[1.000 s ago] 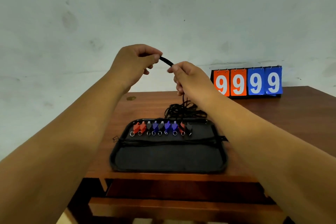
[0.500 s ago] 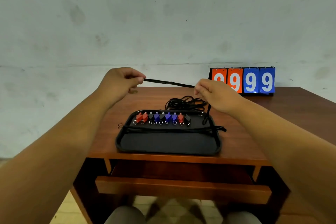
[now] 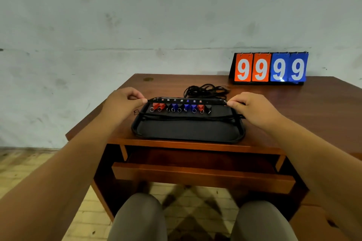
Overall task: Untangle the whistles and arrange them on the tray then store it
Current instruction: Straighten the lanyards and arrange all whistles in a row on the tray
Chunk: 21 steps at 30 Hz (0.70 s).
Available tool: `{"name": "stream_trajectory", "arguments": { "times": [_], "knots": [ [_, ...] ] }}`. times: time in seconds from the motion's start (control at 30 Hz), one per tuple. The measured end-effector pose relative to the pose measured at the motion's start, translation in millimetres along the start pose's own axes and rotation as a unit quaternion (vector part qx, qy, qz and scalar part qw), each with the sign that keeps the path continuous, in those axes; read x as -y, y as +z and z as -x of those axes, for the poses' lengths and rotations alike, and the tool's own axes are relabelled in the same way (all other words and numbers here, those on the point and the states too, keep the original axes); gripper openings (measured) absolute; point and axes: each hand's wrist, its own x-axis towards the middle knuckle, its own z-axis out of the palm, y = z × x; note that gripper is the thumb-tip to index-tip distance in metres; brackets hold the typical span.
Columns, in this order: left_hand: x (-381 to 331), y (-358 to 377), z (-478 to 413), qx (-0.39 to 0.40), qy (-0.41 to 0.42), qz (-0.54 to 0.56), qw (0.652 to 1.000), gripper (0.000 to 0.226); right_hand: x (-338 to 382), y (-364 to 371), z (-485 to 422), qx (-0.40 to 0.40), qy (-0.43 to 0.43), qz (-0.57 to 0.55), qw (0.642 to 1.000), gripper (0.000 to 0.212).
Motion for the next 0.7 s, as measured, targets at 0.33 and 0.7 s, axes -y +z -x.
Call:
{"name": "stream_trajectory", "arguments": {
  "times": [0.33, 0.7],
  "knots": [
    [32, 18, 4, 0.003, -0.011, 0.004, 1.0, 0.009, -18, 33, 5, -0.048, -0.013, 0.077, 0.996, 0.026],
    [48, 24, -2, 0.055, 0.007, 0.012, 0.998, 0.019, -35, 42, 9, -0.066, -0.008, -0.044, 0.997, 0.026]
  ]
}}
